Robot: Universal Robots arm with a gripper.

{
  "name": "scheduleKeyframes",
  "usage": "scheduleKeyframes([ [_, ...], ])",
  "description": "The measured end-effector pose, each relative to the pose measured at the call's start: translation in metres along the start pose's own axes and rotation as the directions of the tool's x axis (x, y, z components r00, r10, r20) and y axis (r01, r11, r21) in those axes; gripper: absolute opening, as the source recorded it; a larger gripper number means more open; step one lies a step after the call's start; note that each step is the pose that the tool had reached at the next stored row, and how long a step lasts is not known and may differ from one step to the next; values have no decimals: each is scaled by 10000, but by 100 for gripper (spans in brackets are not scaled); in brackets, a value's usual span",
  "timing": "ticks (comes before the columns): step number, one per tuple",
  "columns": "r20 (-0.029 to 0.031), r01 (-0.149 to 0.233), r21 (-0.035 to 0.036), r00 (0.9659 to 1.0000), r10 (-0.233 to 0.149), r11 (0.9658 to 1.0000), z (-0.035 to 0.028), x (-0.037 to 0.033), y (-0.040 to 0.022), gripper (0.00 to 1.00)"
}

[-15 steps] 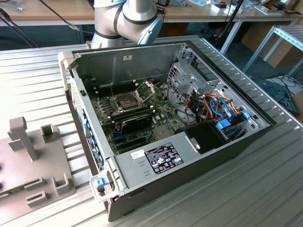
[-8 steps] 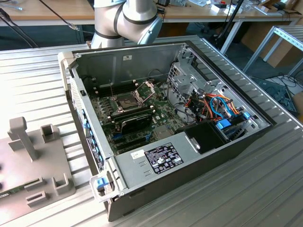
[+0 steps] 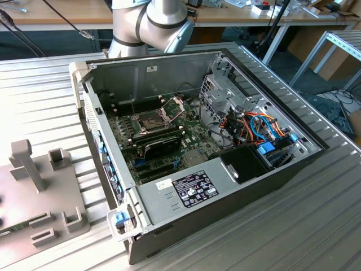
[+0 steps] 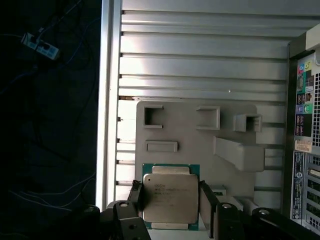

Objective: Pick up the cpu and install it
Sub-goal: 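Pick up the cpu and move it towards the insertion slot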

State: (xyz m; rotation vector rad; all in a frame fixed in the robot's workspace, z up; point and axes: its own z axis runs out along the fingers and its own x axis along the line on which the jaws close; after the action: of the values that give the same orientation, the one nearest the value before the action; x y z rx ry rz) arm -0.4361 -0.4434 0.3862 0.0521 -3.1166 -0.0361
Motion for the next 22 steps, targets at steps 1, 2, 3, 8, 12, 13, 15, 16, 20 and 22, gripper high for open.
scheduleKeyframes([
  [1, 0, 0, 0, 10000, 0, 10000, 0, -16, -1, 55],
  [2, 0, 0, 0, 10000, 0, 10000, -1, -27, -1, 55],
  [3, 0, 0, 0, 10000, 0, 10000, -1, -36, -1, 55],
  [8, -1, 0, 1, 10000, 0, 10000, -2, -53, -2, 55],
  [12, 1, 1, -1, 10000, -1, 10000, -1, -54, 3, 55],
  [13, 0, 0, 0, 10000, 0, 10000, -1, -54, 6, 55],
  [15, 0, 1, 0, 10000, -1, 10000, -1, -54, 11, 55],
  [16, -1, 1, -4, 10000, -1, 10000, -1, -55, 12, 55],
  [20, 2, 0, -42, 10000, 0, 10000, -1, -60, 17, 55],
  [22, 1, 1, -42, 10000, -1, 10000, -2, -71, 16, 55],
])
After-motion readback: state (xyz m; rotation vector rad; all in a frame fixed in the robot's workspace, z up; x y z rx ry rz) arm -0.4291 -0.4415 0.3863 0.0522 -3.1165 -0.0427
